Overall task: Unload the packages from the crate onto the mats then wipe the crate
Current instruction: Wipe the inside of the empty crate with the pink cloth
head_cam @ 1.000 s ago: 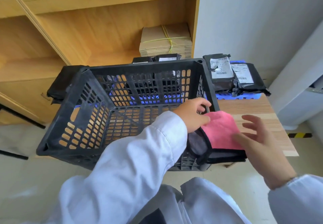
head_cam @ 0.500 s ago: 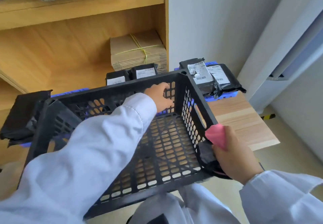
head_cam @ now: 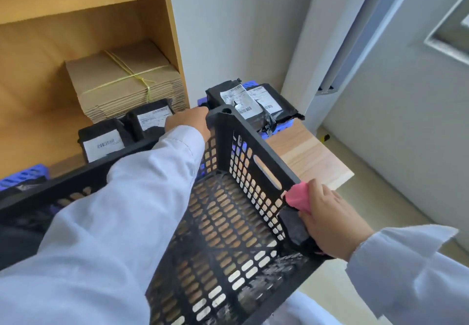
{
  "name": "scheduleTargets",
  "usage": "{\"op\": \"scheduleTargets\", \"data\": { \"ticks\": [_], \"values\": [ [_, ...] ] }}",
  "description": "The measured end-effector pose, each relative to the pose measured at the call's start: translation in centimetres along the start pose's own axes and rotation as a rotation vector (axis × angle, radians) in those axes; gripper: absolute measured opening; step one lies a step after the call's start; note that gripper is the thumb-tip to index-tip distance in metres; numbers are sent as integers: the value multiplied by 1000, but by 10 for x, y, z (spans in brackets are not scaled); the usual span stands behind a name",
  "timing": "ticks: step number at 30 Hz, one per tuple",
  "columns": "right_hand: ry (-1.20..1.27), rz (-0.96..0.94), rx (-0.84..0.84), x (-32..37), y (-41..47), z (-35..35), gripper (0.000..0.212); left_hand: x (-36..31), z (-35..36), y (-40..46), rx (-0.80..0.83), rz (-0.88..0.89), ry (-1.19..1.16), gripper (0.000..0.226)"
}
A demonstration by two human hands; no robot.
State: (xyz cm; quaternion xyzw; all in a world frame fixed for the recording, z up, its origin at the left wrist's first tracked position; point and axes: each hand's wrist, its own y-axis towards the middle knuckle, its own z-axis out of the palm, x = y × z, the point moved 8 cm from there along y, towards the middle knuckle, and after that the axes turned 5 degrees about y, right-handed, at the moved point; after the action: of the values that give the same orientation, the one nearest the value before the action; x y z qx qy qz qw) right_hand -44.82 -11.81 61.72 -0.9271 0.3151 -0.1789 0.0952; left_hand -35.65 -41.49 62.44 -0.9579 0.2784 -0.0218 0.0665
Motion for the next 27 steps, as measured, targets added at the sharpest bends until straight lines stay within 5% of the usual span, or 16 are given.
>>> {"op": "scheduleTargets", "data": {
  "ticks": [17, 27],
  "values": [
    [-29, 32, -144, 75, 97, -11, 25, 1, 3, 2, -63, 116, 61, 35],
    [34, 55, 44, 27, 35, -6, 65, 1, 2, -2, -55, 133, 58, 31]
  ]
}}
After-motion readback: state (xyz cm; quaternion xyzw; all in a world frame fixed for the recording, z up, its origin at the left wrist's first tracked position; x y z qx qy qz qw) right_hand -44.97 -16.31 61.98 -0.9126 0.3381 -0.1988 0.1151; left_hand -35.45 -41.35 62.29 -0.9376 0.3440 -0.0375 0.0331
